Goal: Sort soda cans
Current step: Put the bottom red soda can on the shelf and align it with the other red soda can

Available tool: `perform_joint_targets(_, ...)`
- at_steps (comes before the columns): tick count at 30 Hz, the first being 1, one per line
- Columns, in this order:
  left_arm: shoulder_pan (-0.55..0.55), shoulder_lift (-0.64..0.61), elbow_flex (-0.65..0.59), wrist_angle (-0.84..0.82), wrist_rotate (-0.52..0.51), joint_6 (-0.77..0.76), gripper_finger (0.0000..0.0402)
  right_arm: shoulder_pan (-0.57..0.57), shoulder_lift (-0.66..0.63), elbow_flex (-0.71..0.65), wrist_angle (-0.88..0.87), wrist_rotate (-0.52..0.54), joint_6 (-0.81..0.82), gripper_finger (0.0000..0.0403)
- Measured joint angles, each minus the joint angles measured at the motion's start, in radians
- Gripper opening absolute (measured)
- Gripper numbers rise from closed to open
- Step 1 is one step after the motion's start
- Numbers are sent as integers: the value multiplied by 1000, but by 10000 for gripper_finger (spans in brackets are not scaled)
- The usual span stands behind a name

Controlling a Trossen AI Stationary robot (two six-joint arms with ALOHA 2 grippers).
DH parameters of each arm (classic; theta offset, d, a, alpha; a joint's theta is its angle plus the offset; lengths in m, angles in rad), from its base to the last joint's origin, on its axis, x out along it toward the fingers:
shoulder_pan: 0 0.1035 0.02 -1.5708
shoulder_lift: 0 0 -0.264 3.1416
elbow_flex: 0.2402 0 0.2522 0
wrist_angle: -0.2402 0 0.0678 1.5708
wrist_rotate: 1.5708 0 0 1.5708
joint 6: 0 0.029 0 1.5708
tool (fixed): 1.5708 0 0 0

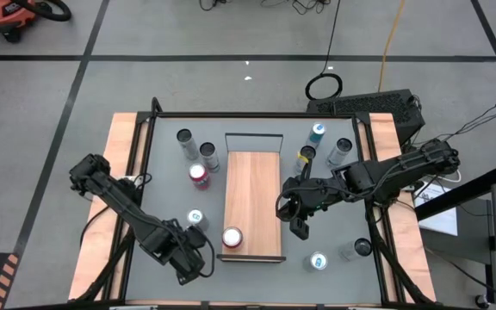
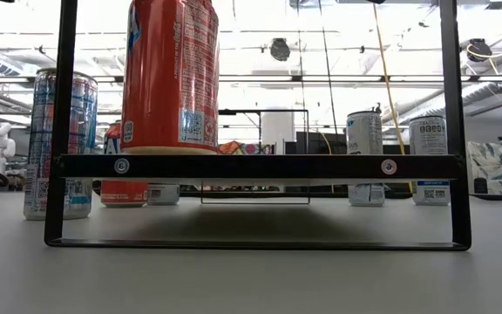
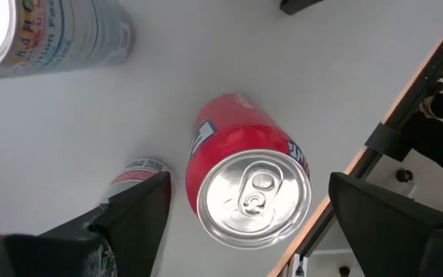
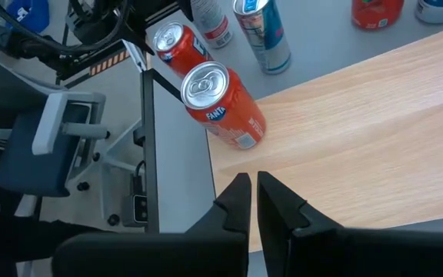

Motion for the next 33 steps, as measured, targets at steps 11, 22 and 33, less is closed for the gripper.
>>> perform_joint_targets(11, 0, 52, 0, -1, 35, 4, 341, 0, 0, 0, 0, 2, 0, 0)
perform_joint_targets(22, 0, 73, 0, 6, 62, 28, 340, 0, 0, 0, 0, 4, -4, 0)
perform_joint_targets(33, 0, 73, 0, 7, 48, 72, 292, 0, 0, 0, 0, 6, -1, 0)
